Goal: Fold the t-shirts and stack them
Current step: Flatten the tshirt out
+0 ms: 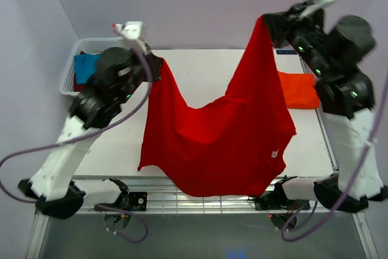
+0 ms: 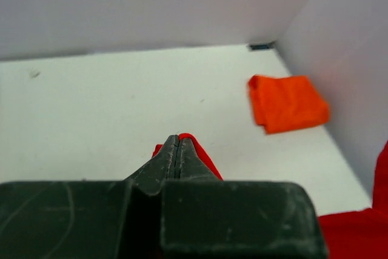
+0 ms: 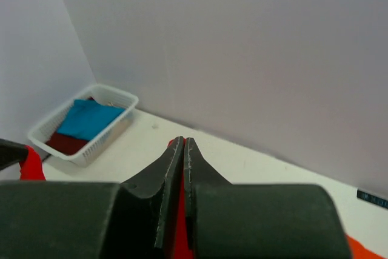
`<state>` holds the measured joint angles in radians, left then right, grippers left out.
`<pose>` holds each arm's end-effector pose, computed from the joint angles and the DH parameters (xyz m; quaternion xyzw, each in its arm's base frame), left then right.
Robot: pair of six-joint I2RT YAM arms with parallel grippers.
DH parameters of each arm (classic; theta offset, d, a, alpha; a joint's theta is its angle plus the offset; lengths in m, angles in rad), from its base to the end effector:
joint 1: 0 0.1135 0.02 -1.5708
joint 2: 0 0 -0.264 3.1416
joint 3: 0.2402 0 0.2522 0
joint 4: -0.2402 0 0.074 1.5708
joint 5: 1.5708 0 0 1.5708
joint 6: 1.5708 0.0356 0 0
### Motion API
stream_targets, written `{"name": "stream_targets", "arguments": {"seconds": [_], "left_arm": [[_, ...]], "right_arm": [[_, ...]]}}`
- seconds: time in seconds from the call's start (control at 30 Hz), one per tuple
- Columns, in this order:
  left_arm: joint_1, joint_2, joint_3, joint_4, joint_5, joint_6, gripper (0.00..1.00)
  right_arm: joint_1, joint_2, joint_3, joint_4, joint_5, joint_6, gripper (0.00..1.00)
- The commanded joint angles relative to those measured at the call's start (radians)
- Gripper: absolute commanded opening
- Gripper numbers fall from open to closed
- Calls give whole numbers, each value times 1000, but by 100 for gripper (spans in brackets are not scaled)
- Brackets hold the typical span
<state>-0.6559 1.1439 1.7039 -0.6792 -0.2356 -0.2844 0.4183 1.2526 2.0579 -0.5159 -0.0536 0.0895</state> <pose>0.1590 -0.1119 0.5218 0.0605 0.7444 -0.2202 0.6274 0.1535 0.0703 0.6137 -0.1190 0.5860 0.2168 0.7717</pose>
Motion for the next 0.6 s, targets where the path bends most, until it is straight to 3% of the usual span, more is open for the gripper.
{"name": "stream_targets", "arguments": {"seconds": [0.0, 0.13, 0.2, 0.23, 0.33, 0.37, 0.4, 0.47, 0.57], "left_arm": [[15, 231, -24, 3, -185, 45, 0], [82, 426, 155, 12, -199, 65, 0], [101, 494, 290, 7, -209, 103, 0], [110, 529, 457, -2, -214, 119, 0], [118, 655, 771, -31, -222, 180, 0], [118, 680, 805, -2, -223, 198, 0], [118, 672, 813, 24, -229, 230, 0], [118, 593, 694, 159, -232, 264, 0], [118, 492, 472, 320, -243, 310, 0]], "right_arm": [[-13, 140, -36, 74, 100, -30, 8], [-35, 302, 20, 169, 144, -48, 8], [-58, 362, 155, 188, 140, -57, 8], [-67, 430, 219, 185, 123, -59, 8], [-87, 513, 431, 206, 97, -68, 8], [-90, 507, 438, 232, 80, -68, 8], [-96, 492, 382, 267, 75, -68, 8], [-99, 424, 299, 387, 63, -82, 8], [-107, 404, 297, 412, 23, -121, 8]]}}
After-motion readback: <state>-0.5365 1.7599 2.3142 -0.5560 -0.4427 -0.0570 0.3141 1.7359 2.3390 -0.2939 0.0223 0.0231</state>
